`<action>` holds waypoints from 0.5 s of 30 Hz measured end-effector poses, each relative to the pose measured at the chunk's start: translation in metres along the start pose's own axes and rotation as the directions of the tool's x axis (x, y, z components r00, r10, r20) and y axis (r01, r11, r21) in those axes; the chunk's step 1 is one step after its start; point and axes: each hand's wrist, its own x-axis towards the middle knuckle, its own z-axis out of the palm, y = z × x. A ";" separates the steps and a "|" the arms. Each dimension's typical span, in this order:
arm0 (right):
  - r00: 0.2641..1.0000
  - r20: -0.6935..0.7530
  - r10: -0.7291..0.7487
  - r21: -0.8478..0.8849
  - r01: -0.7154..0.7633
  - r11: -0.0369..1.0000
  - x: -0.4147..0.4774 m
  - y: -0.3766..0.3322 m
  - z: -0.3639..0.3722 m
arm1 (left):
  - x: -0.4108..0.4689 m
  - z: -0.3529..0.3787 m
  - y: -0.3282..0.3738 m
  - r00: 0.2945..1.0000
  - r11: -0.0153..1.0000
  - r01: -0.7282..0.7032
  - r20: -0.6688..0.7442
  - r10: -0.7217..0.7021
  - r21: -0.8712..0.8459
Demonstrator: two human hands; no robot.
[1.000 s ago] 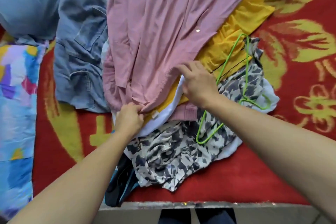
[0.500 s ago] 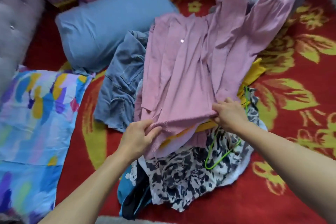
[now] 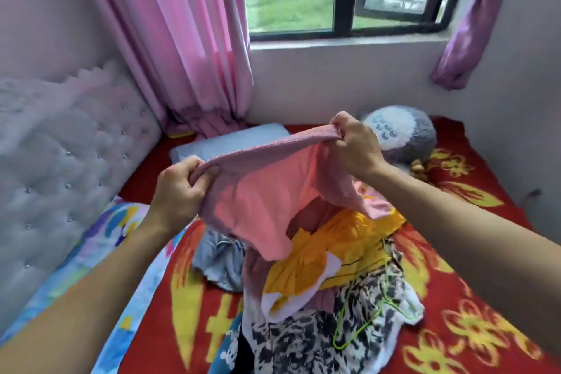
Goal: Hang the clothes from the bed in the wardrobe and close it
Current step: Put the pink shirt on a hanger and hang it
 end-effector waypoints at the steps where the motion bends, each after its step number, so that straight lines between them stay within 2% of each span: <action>1: 0.999 -0.027 -0.019 0.014 0.019 1.000 0.001 -0.019 -0.016 | 0.004 -0.018 0.015 0.999 0.999 -0.031 -0.043 0.031 -0.012; 5: 0.994 -0.090 -0.064 0.091 0.073 0.993 -0.012 -0.091 -0.077 | 0.004 -0.092 0.065 0.978 0.986 -0.146 -0.165 0.131 -0.084; 8: 0.993 -0.101 -0.056 0.331 0.086 0.940 -0.037 -0.146 -0.112 | -0.014 -0.146 0.090 0.960 0.971 -0.215 -0.204 0.191 -0.103; 11: 0.999 0.000 -0.050 0.514 0.043 0.857 -0.071 -0.198 -0.140 | -0.040 -0.195 0.111 0.948 0.956 -0.252 -0.238 0.211 -0.154; 15: 0.983 0.121 -0.135 0.673 0.019 0.739 -0.110 -0.241 -0.167 | -0.067 -0.247 0.131 0.945 0.914 -0.270 -0.264 0.192 -0.303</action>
